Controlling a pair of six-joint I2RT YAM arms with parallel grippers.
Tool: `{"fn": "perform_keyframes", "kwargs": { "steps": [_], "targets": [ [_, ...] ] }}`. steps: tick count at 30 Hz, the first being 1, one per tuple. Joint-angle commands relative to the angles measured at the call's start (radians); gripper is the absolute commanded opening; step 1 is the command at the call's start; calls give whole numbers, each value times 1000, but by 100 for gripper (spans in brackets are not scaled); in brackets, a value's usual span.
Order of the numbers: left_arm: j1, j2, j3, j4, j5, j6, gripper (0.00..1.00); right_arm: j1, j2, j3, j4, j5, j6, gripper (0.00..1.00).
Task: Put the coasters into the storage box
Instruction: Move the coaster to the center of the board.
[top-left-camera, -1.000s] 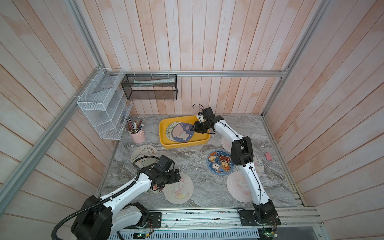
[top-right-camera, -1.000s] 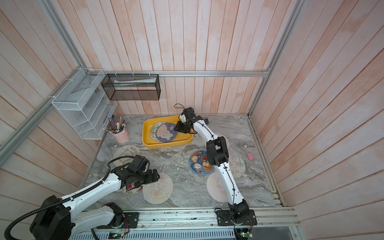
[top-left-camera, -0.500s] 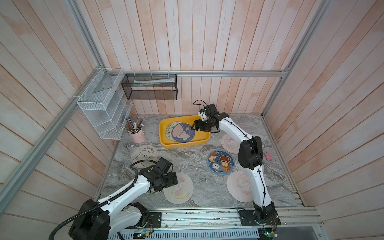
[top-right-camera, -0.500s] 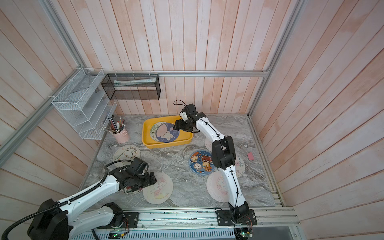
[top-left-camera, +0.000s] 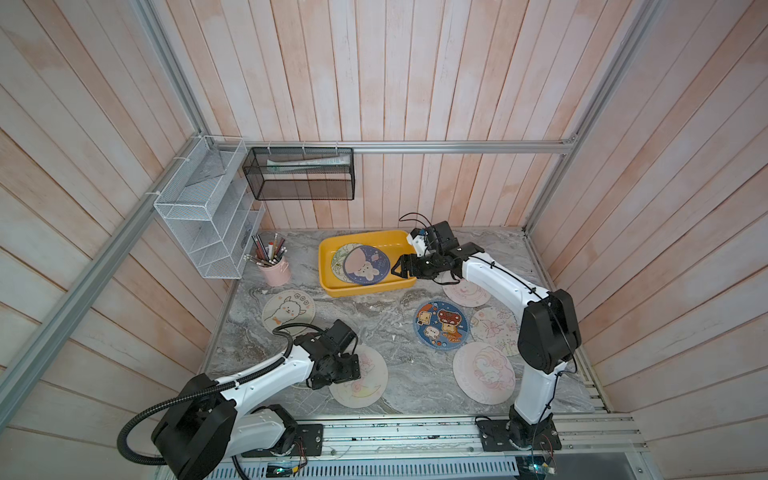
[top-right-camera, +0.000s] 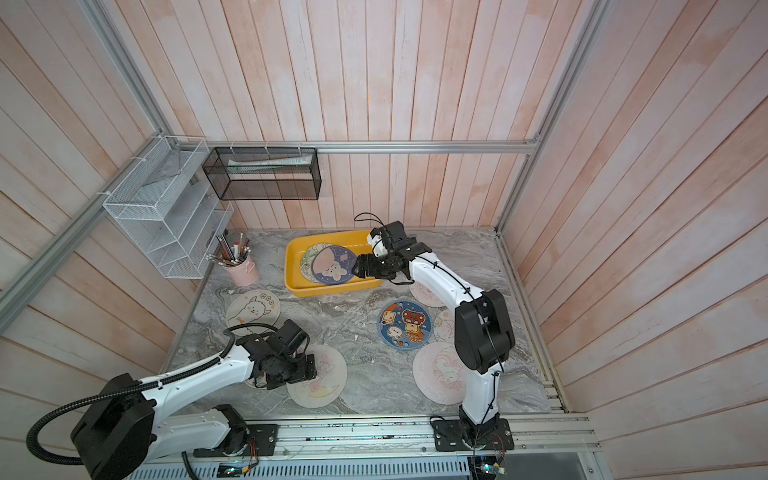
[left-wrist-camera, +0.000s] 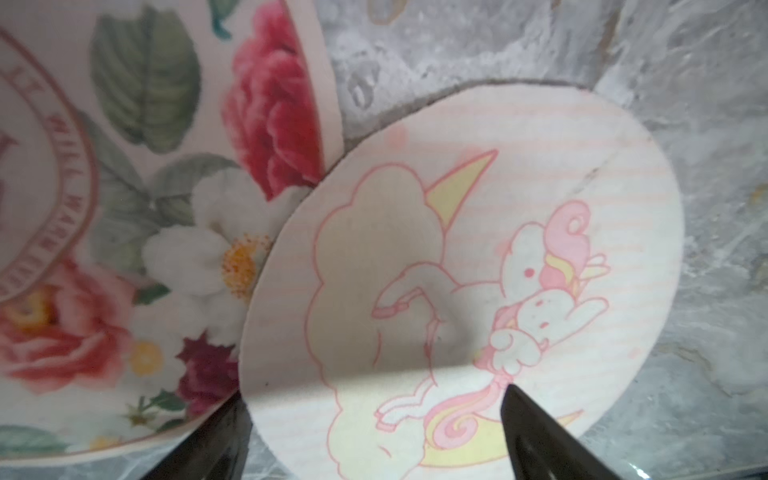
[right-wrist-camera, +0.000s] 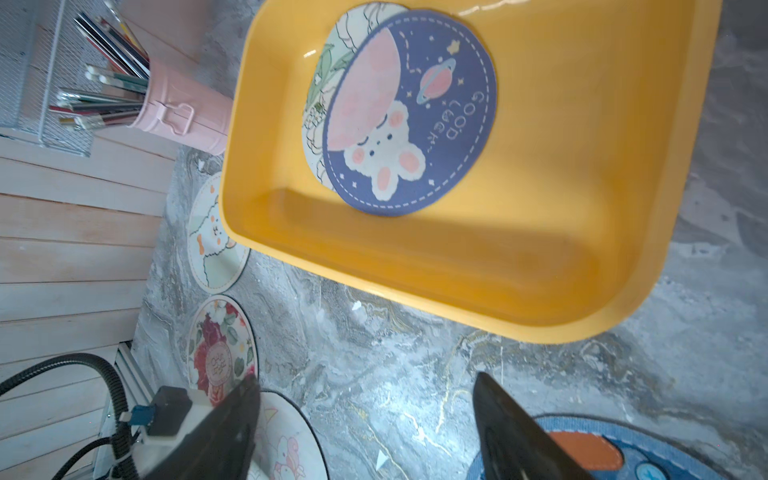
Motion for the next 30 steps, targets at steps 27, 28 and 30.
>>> {"fn": "perform_keyframes", "kwargs": {
  "steps": [27, 28, 30],
  "targets": [
    [-79, 156, 86, 113, 40, 100, 88, 115, -394, -620, 117, -56, 175, 80],
    [-88, 158, 81, 117, 41, 88, 87, 131, -414, -653, 120, -57, 192, 80],
    [-108, 167, 83, 116, 42, 78, 86, 162, -447, -709, 123, -57, 223, 80]
  ]
}}
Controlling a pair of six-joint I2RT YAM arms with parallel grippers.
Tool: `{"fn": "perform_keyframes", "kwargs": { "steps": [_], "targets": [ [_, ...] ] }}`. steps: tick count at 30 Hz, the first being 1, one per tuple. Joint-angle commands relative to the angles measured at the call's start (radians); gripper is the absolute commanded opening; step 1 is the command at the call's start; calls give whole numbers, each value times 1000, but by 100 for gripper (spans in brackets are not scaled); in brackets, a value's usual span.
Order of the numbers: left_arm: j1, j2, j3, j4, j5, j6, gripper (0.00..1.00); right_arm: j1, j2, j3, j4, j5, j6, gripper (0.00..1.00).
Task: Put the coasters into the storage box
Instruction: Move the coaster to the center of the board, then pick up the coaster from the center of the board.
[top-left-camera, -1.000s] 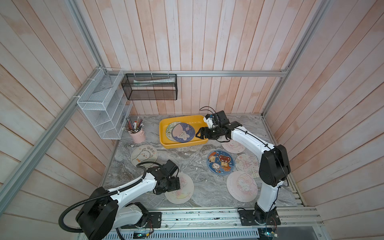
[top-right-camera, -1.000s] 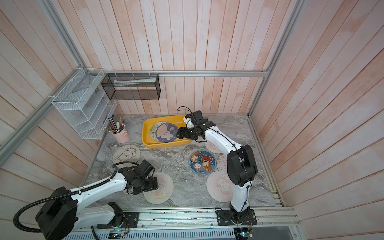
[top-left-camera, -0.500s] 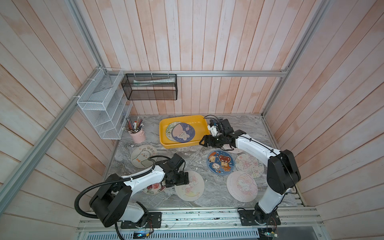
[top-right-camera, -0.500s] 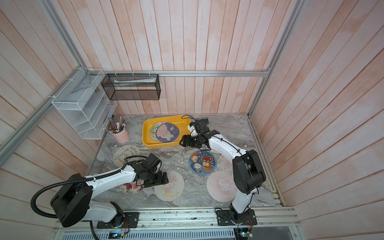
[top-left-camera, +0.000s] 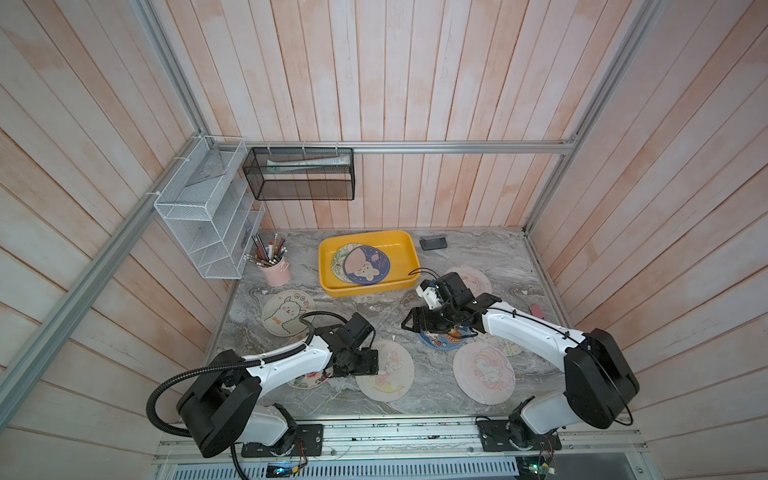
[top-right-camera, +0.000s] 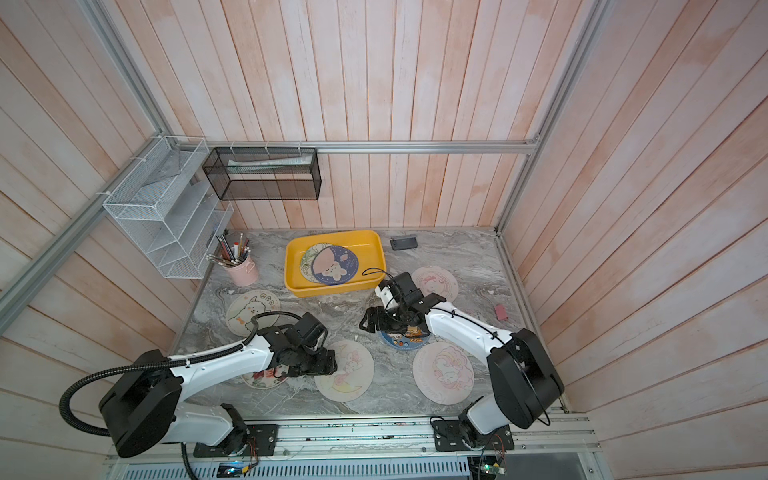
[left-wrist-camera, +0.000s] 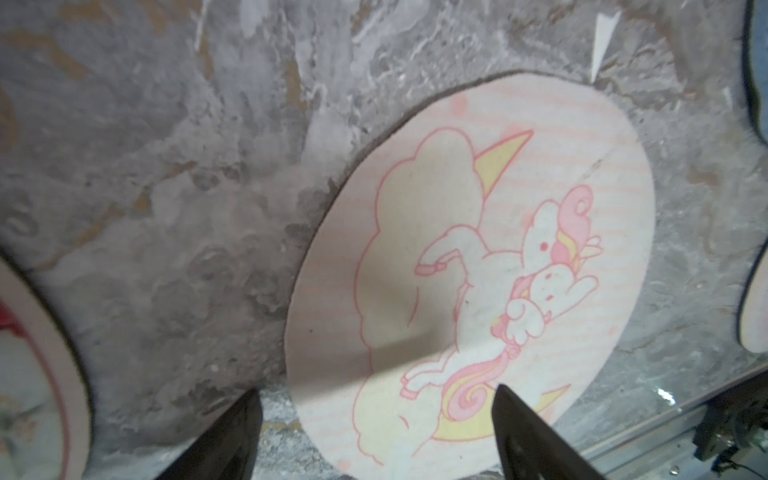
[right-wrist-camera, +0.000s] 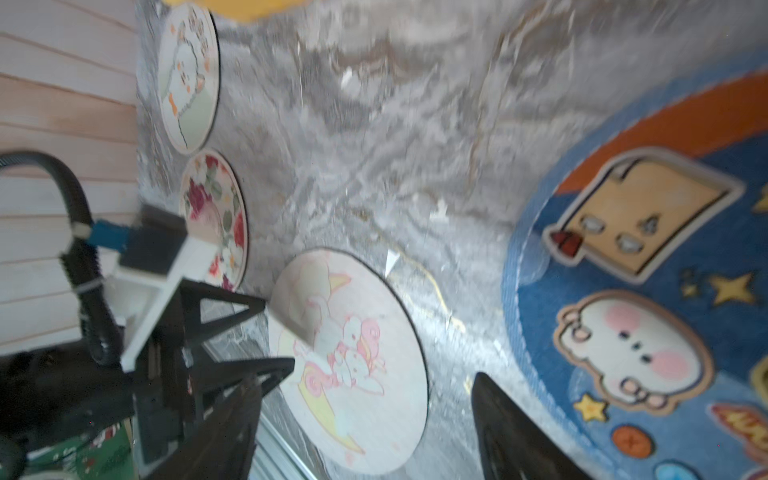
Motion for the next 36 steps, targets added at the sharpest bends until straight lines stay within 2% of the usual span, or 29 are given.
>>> {"fn": "perform_keyframes", "kwargs": {
  "steps": [1, 9, 15, 27, 36],
  "targets": [
    [-29, 9, -22, -27, -24, -33, 86, 44, -58, -83, 2, -12, 78, 80],
    [-37, 37, -14, -6, -6, -22, 82, 123, -83, -222, 50, 13, 161, 74],
    [-37, 52, -16, 7, 8, -10, 78, 132, -25, -220, 93, 19, 167, 59],
    [-37, 68, -11, 33, 27, 9, 73, 150, 39, -201, 97, 50, 160, 55],
    [-39, 70, -14, 34, 31, 10, 71, 163, 79, -184, 100, 61, 160, 46]
  ]
}}
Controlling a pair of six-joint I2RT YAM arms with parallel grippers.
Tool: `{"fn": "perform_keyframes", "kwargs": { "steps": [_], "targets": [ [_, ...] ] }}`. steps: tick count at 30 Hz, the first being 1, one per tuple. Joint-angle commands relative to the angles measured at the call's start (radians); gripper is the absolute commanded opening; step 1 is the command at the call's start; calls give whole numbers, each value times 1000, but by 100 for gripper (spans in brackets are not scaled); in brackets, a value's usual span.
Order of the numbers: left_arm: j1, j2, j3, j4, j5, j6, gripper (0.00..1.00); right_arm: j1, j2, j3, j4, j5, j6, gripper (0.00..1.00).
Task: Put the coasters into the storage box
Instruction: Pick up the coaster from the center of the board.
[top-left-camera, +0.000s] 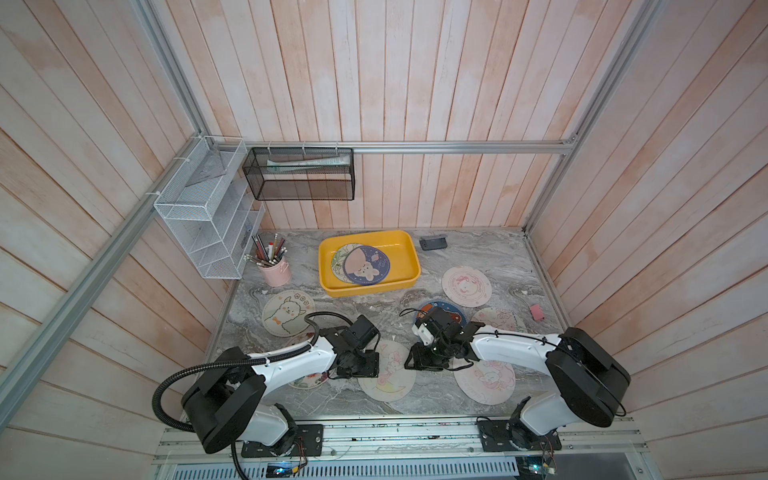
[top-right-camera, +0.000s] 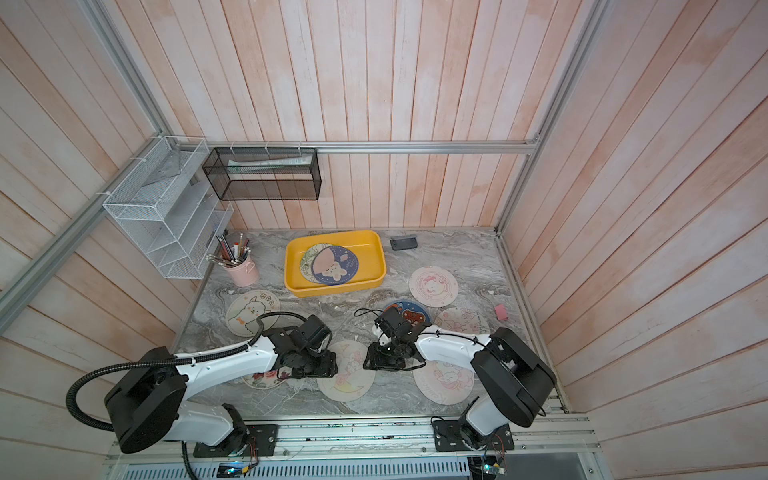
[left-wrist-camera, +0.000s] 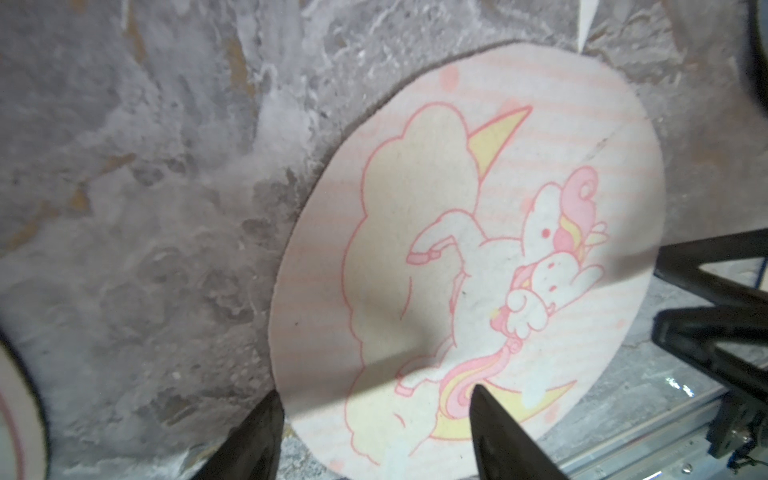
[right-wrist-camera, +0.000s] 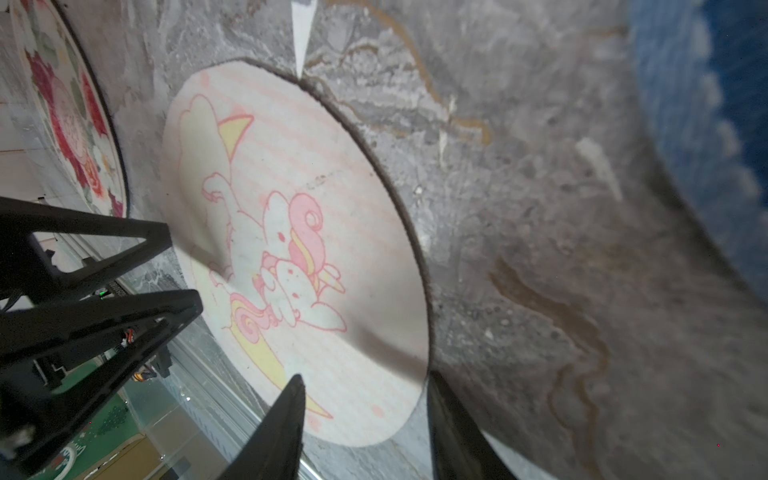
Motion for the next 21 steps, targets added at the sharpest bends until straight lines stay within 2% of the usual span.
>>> {"fn": "perform_keyframes", "kwargs": {
  "steps": [1, 15, 18, 21],
  "targets": [
    [-7, 41, -24, 17, 34, 9, 71, 12, 26, 12, -8, 32, -3, 45],
    [-7, 42, -24, 20, 36, 11, 69, 15, 36, 16, 9, 21, 0, 29],
    [-8, 43, -23, 20, 36, 11, 69, 15, 42, 19, 17, 14, -1, 23],
    [-7, 41, -24, 18, 34, 11, 69, 15, 41, 22, 22, 9, 2, 13]
  ]
}}
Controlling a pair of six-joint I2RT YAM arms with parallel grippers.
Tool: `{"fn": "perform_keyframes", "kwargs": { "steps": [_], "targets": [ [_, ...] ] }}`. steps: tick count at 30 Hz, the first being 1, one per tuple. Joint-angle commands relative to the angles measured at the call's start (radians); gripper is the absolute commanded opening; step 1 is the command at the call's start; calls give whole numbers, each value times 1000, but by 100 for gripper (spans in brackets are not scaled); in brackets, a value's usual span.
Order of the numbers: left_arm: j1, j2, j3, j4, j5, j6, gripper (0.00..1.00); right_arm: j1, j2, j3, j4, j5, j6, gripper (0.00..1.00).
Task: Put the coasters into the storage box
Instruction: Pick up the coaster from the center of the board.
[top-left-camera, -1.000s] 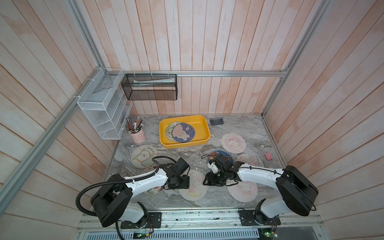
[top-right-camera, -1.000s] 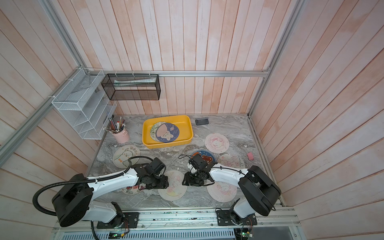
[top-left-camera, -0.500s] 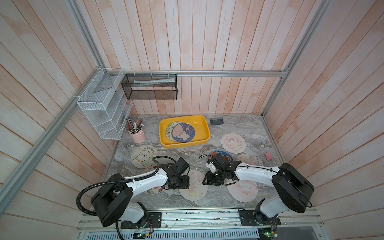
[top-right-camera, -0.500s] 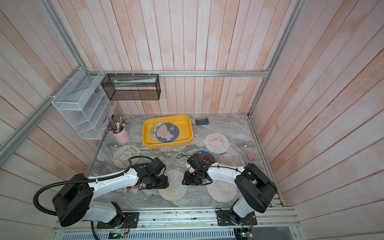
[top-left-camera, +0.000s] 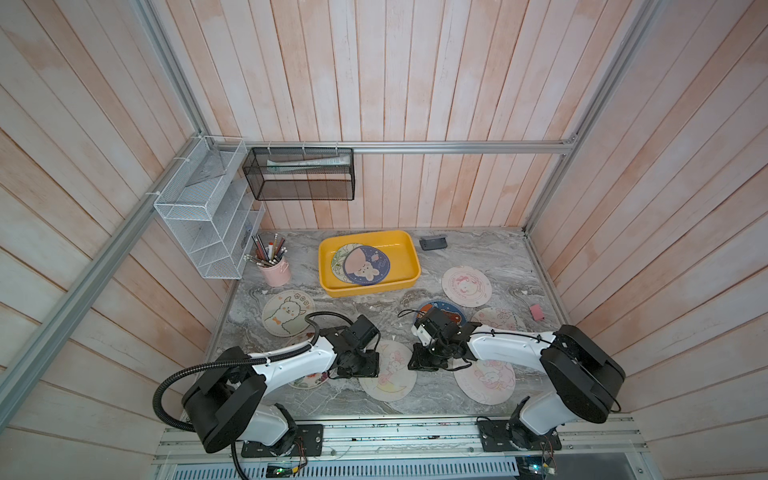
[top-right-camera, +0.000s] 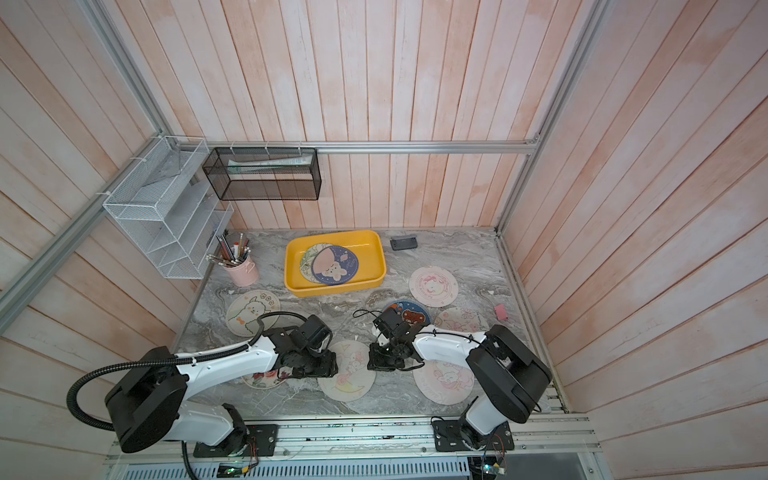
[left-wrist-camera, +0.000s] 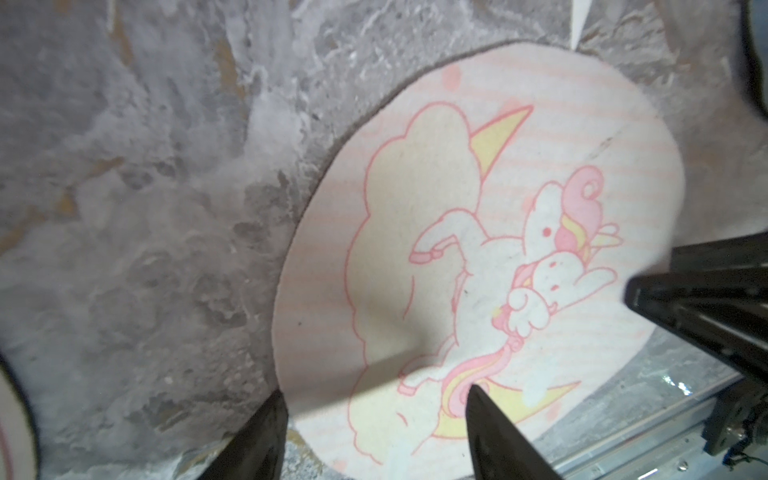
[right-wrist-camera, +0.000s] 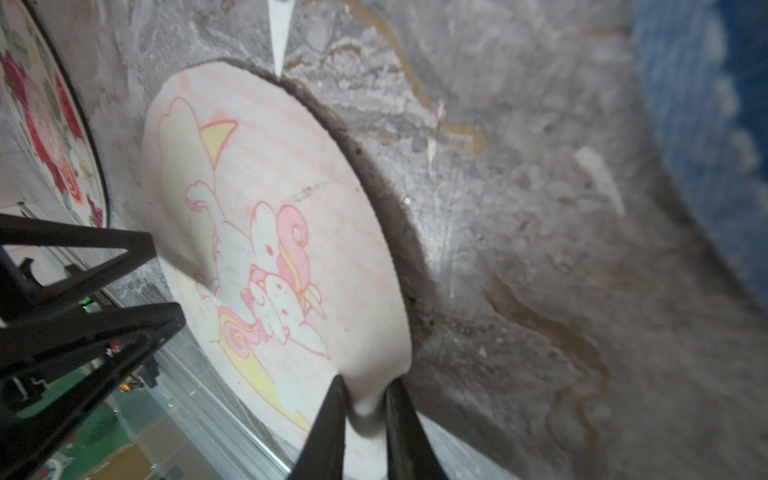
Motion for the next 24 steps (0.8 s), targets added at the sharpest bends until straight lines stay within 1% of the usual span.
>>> {"fn": "perform_keyframes", "kwargs": {
  "steps": [1, 5, 8, 10, 13, 15, 20, 24],
  "targets": [
    [-6, 35, -24, 10, 25, 11, 69, 9, 12, 19, 15, -7, 1, 9],
    [-4, 21, -26, 5, 11, 6, 69, 9, -7, 33, 9, -12, 5, 0],
    [12, 5, -25, -2, 0, 4, 72, 9, -31, 72, -26, 2, 0, 0],
    [45, -12, -32, 0, 4, 4, 74, 8, -45, 115, -63, 21, -11, 0],
    [114, -44, -46, 20, 31, 4, 76, 0, -55, 195, -123, 44, -34, 0],
    [142, -53, -38, 23, 31, 13, 78, -9, -53, 258, -156, 53, -52, 0],
    [176, -57, -10, 25, 23, 27, 82, -42, -20, 446, -232, 78, -105, 0],
    [198, -63, -10, 44, 24, 27, 85, -82, 40, 592, -242, 75, -147, 0]
  ]
}}
